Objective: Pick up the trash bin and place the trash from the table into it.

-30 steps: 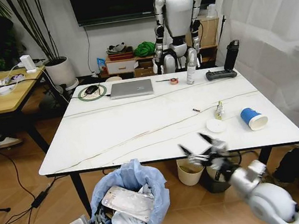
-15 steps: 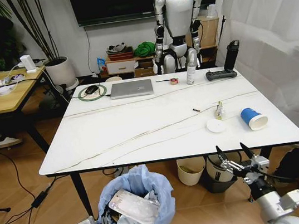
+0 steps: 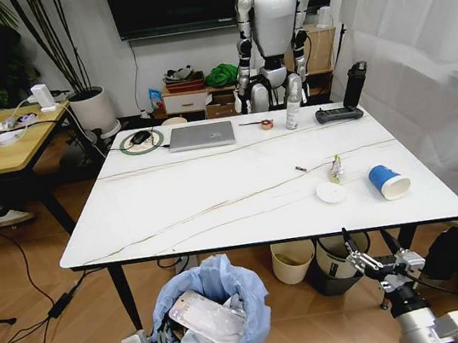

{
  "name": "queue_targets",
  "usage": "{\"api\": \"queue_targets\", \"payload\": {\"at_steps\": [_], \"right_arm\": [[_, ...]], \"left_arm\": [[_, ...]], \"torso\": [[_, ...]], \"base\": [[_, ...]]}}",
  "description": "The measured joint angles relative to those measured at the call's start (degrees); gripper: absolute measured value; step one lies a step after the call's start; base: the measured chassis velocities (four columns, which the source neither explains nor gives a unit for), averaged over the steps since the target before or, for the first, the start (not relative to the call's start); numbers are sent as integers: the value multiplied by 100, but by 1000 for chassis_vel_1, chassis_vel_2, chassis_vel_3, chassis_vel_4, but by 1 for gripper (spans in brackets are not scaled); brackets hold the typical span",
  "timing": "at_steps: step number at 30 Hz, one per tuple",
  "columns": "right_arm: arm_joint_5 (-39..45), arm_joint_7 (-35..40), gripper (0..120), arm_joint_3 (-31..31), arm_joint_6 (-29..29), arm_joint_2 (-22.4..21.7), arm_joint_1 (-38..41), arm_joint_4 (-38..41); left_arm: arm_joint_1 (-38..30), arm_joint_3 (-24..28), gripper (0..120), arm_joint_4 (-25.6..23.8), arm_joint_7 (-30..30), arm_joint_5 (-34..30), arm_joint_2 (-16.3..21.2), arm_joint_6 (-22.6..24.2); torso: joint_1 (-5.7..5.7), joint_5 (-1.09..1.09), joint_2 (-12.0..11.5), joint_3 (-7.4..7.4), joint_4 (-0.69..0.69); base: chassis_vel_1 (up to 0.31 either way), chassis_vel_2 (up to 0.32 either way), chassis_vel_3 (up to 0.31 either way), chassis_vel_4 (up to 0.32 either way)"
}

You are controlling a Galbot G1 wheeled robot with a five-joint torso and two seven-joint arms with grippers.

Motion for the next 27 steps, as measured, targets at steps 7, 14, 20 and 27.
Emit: {"api": "queue_targets", "payload": {"at_steps": [7, 14, 20, 27], "right_arm": [[20, -34, 100, -6, 24, 11, 25, -19], [85, -37, 100, 9, 47, -33, 48, -41], [124, -38, 100, 23, 59, -73, 59, -48], [129, -39, 100, 17, 73, -89, 72, -75]], "left_arm": [[16, 0, 0, 2, 1, -5, 12, -3], [21, 3, 0, -12, 1, 1, -30, -3], [26, 15, 0, -24, 1, 21, -79, -3], [37, 15, 0, -32, 1, 34, -108, -7]], "torso": [[0, 0, 0, 0, 0], [0, 0, 0, 0, 0], [0, 1, 0, 0, -1], [0, 2, -1, 0, 0]], "base": [[0, 0, 0, 0], [-18, -18, 19, 15], [-94, -99, 86, 93], [-99, -86, 84, 93]]}}
